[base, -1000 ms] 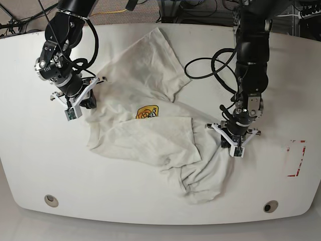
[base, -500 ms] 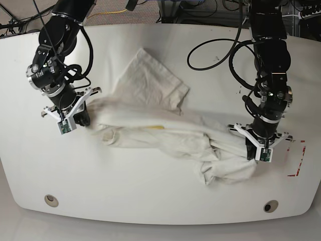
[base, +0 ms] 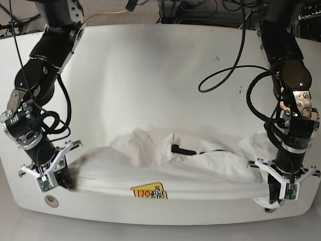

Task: Fold the T-shirt properly
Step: 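Grasp the shirt with both grippers and pull it toward the table edge, then release the shirt with the right gripper and lift it away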

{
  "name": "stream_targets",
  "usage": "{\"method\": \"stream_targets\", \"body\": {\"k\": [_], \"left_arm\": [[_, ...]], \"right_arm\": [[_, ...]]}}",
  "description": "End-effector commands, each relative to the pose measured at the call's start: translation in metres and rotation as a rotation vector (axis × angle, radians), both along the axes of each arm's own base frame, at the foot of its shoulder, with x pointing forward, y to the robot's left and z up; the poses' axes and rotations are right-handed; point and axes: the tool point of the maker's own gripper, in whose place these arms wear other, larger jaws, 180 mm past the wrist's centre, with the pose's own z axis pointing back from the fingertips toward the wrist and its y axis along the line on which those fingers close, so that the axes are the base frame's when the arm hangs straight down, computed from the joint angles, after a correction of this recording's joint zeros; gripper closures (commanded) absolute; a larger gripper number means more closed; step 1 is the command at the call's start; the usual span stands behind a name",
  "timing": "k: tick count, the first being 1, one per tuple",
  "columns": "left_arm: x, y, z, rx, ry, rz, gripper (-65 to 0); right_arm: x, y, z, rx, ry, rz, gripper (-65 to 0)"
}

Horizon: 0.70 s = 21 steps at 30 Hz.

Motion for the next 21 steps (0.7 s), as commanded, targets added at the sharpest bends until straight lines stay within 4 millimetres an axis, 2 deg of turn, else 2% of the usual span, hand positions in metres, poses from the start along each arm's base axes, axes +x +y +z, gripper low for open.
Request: {"method": "stream_targets", "body": {"k": [1,6,9,10,12,15,17,19,21], "left_arm": [[-0.001,0.020,0.055,0.046,-0.147,0.062,0.0],[-0.002,0.033,0.114,0.124,-0.222,0.092,0.0],[-0.003,0.035,0.137,0.178,-0.227,0.097,0.0],[-0.003,0.035,0.138,0.186,-0.222,0.097,0.0],[-0.002,0.034,0.133,0.205,-0.193,0.091,0.0],[0.000,0.030,0.104,0.245,-0.110,0.066,0.0],[0.000,0.030,0.065,0.263,-0.002,0.054,0.0],[-0.005,0.030,0.044,0.267,0.047,0.052,0.0],[-0.012,0.027,0.016,0.282,0.108,0.035,0.0]], "right_arm": [[0.014,-0.017,0.033,-0.054,-0.056,-0.040,0.0],[0.035,-0.024,0.087,-0.101,-0.142,-0.038,0.0],[0.042,-0.030,0.116,-0.129,-0.183,-0.045,0.0],[0.042,-0.031,0.122,-0.135,-0.192,-0.046,0.0],[0.043,-0.033,0.127,-0.142,-0.199,-0.049,0.0],[0.042,-0.034,0.118,-0.146,-0.179,-0.050,0.0],[0.037,-0.033,0.090,-0.152,-0.124,-0.046,0.0],[0.029,-0.033,0.073,-0.162,-0.100,-0.046,0.0],[0.015,-0.040,0.048,-0.155,-0.057,-0.065,0.0]]}}
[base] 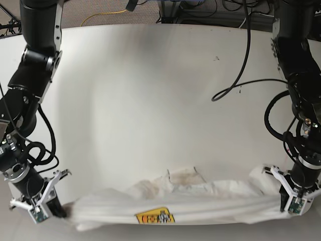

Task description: Fold the T-shirt properly

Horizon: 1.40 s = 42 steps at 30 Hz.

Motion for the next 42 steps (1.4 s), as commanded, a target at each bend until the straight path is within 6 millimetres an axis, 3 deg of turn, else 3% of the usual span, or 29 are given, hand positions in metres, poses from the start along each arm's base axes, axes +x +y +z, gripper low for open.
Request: {"method": "stream_targets", "body": {"k": [1,5,11,16,21,23,26,29,30,33,35,42], "left_arm": [[-0.010,0.012,0.001,0.047,-0.018,0.044,0.0],[-0.029,0.009,-0.060,0.061,0.131,0.026,0.0],[-0.078,0.001,-0.154,0.056,0.380,-0.007,0.0],[-0.115,-0.005,-0.202,0.078,0.529,-0.047,0.0],[-0.153,-0.005,-0.237,0.080,0.653,-0.059,0.0],[-0.162,-0.003,-0.244,0.081,0.679,-0.055,0.0],[-0.171,0.014,-0.245,0.077,0.692,-0.004,0.0],[-0.173,0.030,-0.241,0.076,0.685,0.041,0.0],[-0.173,0.033,-0.240,0.075,0.681,0.051,0.0],[-0.174,0.044,-0.235,0.090,0.677,0.065,0.0],[-0.175,0.047,-0.235,0.098,0.681,0.063,0.0],[-0.175,0.054,-0.231,0.101,0.674,0.078,0.0]], "right_arm": [[-0.013,-0.028,0.003,-0.027,-0.021,-0.096,0.0],[-0.036,-0.023,-0.047,0.011,0.071,-0.104,0.0],[-0.087,-0.032,-0.128,0.086,0.251,-0.174,0.0],[-0.116,-0.020,-0.169,0.131,0.348,-0.171,0.0],[-0.125,0.002,-0.194,0.214,0.409,-0.165,-2.1],[-0.126,0.009,-0.204,0.247,0.434,-0.162,-9.2],[-0.119,0.025,-0.213,0.309,0.454,-0.145,-28.5],[-0.110,0.060,-0.214,0.328,0.467,-0.062,-45.5],[-0.110,0.070,-0.217,0.324,0.478,-0.036,-48.4],[-0.109,0.103,-0.226,0.357,0.520,0.053,-50.3],[-0.100,0.113,-0.225,0.389,0.526,0.084,-50.3],[-0.087,0.152,-0.250,0.517,0.652,0.182,-50.1]]}}
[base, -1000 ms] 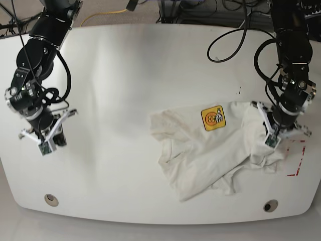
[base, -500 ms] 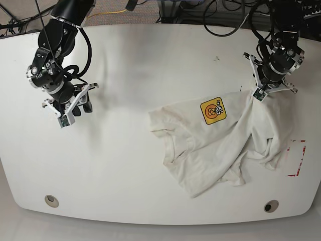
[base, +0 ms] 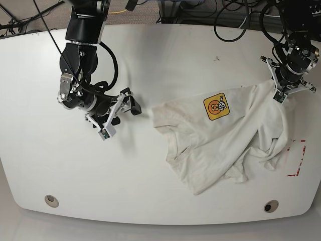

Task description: Fold the T-shirt properly

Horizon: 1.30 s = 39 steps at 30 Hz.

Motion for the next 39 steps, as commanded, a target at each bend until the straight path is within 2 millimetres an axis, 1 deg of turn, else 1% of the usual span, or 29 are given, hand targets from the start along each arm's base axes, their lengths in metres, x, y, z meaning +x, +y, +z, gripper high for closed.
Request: {"method": "stream_targets", "body": {"k": [1,6,8,9,11,14,16,20,22,26,27,28,29,30,33,35,37,39], "left_arm": [[0.005,0.002,0.010,0.016,-0.031,-0.012,0.0],[0.004,0.002,0.009,0.013,-0.028,-0.011,0.0],[0.003,-0.001,0.007,-0.001,-0.029,-0.005,0.0],[0.003,-0.003,0.006,-0.007,-0.028,-0.004,0.0],[0.003,-0.004,0.005,-0.010,-0.028,-0.003,0.0],[0.003,-0.005,0.005,-0.012,-0.028,-0.004,0.0],[0.003,-0.005,0.005,-0.012,-0.028,-0.004,0.0],[0.003,-0.005,0.005,-0.012,-0.028,-0.004,0.0],[0.003,-0.005,0.005,-0.012,-0.028,-0.004,0.0],[0.003,-0.005,0.005,-0.012,-0.028,-0.004,0.0],[0.003,-0.005,0.005,-0.012,-0.028,-0.004,0.0],[0.003,-0.005,0.005,-0.012,-0.029,-0.004,0.0],[0.004,-0.005,0.005,-0.012,-0.030,-0.006,0.0],[0.004,-0.006,0.006,-0.013,-0.031,-0.007,0.0],[0.006,-0.007,0.007,-0.016,-0.038,-0.014,0.0],[0.011,-0.010,0.010,-0.023,-0.058,-0.024,0.0],[0.016,-0.012,0.015,-0.032,-0.087,-0.035,0.0],[0.021,-0.019,0.016,-0.041,-0.099,-0.054,0.0]], "right_arm": [[0.010,0.018,0.009,0.090,-0.015,0.025,-50.1],[0.005,0.040,0.004,0.182,0.023,0.062,-50.1],[0.007,0.050,0.009,0.191,0.012,0.085,-50.1],[0.007,0.060,0.012,0.198,0.003,0.102,-50.1],[0.007,0.069,0.012,0.212,0.001,0.116,-50.1],[0.004,0.078,0.002,0.236,0.030,0.120,-50.1],[0.008,0.083,0.000,0.262,0.031,0.116,-50.1],[0.009,0.090,-0.011,0.304,0.051,0.096,-49.1],[0.010,0.090,-0.012,0.317,0.047,0.084,-45.5],[0.013,0.090,-0.010,0.325,0.036,0.078,-22.7],[0.013,0.089,-0.010,0.324,0.036,0.077,-14.4],[0.014,0.088,-0.009,0.322,0.033,0.078,-9.2],[0.014,0.088,-0.008,0.320,0.030,0.078,-2.5],[0.015,0.087,-0.007,0.322,0.027,0.077,0.0],[0.015,0.084,0.004,0.312,-0.015,0.082,0.0],[0.011,0.071,0.010,0.289,-0.049,0.075,0.0],[0.008,0.057,0.021,0.266,-0.095,0.058,0.0],[0.006,0.041,0.029,0.231,-0.117,0.036,0.0]]}}
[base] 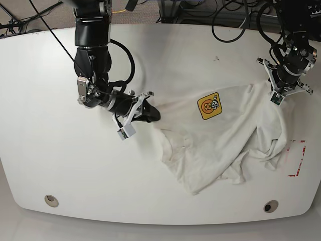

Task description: Fold the T-shirt properly

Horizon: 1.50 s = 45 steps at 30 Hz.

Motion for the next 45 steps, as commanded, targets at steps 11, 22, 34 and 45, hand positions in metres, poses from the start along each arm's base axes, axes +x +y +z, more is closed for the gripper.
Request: {"method": "stream_targets", "body": {"k": [11,22,34,45], "left_arm": [[0.065,-0.086,0.040,-0.059,-0.167,-0.244,0.0],[0.142,-0.141,0.127,-0.009,-0.325,-0.334,0.0],[0.178,-0.133,0.223,0.054,-0.533,-0.291,0.0],[0.176,-0.132,0.218,0.183,-0.476,-0.316,0.0]], "right_arm": [[0.014,-0.123,0.072,-0.229,-0.203,-0.187,0.0],[0.059,-0.195,0.160,-0.448,-0.396,-0.237,0.0],[0.077,-0.241,0.240,-0.588,-0.545,-0.298,0.0],[0.061,-0.262,0.247,-0.577,-0.528,-0.308,0.0]]}}
